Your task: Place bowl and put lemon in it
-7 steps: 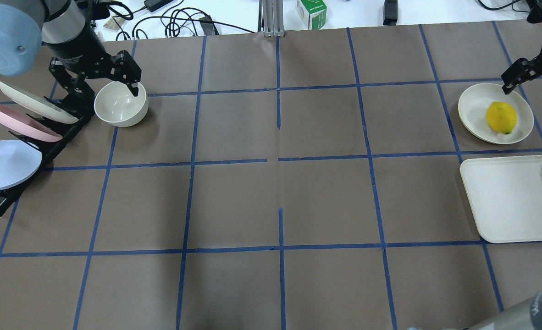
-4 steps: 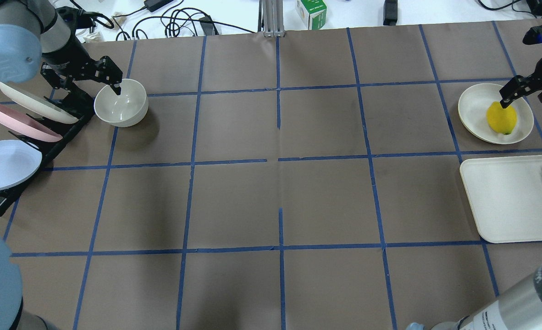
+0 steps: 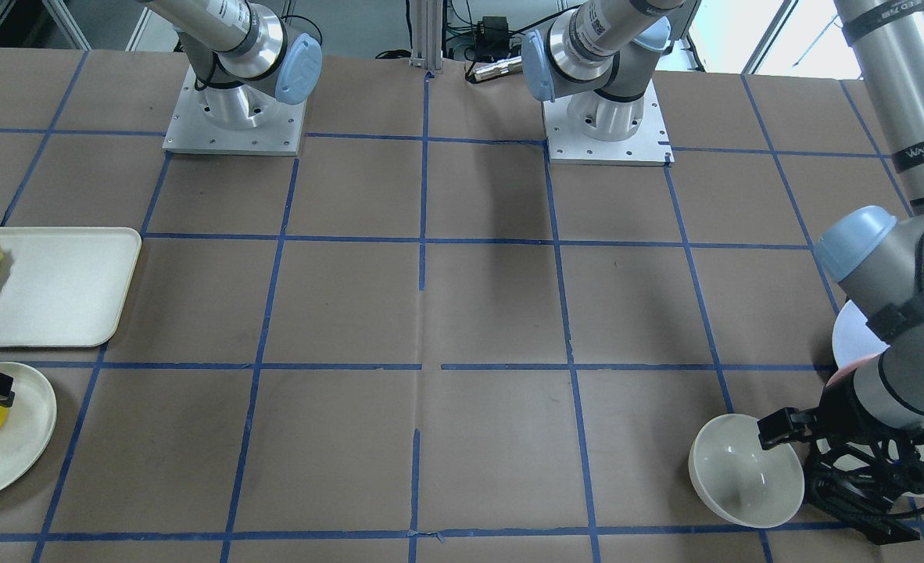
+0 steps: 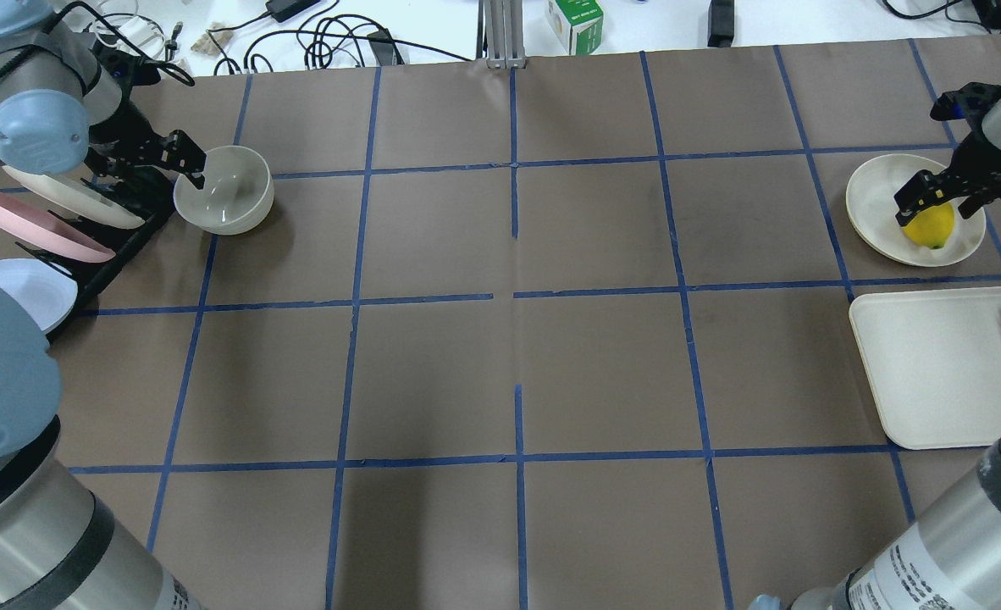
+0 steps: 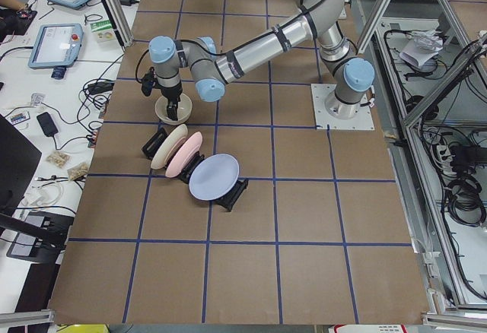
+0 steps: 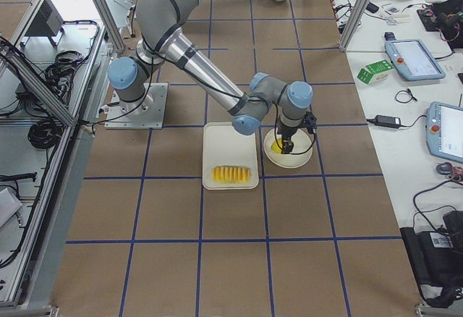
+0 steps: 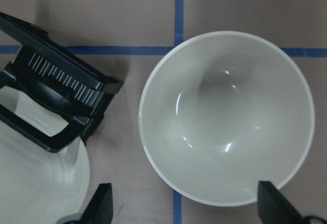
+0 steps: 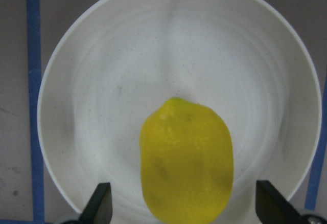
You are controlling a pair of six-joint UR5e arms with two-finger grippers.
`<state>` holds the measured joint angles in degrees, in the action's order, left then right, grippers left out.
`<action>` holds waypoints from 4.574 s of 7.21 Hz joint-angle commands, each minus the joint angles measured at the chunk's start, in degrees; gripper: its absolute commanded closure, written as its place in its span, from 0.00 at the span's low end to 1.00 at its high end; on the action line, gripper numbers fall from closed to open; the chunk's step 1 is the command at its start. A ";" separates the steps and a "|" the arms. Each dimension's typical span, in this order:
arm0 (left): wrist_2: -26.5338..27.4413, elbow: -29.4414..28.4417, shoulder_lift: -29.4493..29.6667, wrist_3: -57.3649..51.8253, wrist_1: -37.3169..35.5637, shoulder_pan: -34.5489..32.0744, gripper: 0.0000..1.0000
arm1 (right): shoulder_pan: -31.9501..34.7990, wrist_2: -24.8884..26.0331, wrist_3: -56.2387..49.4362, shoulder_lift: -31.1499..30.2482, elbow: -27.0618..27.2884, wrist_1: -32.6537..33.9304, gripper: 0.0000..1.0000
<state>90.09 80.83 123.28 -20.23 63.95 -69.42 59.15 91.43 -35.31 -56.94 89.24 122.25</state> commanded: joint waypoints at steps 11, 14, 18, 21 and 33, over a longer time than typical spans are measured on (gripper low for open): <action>-2.38 -1.55 5.83 -0.95 -3.83 0.42 1.00 | 10.00 1.48 14.88 -19.16 -0.21 -23.79 1.00; -4.21 -4.26 2.24 0.10 5.78 -0.19 1.00 | 10.46 0.95 15.27 -19.17 -0.21 -23.63 1.00; -12.98 -2.18 -2.25 -0.51 13.65 -7.28 1.00 | 11.07 0.68 15.36 -19.87 -0.38 -23.81 1.00; -13.98 3.10 -4.98 14.80 9.20 -18.87 1.00 | 13.08 0.33 18.07 -20.75 -0.21 -24.85 1.00; -10.12 15.68 -9.62 32.80 -9.47 -27.63 0.00 | 35.75 -7.44 45.42 -19.70 0.50 -23.64 1.00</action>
<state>79.59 97.21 115.54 13.02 53.40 -99.30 93.10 87.82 9.51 -77.20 89.72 97.99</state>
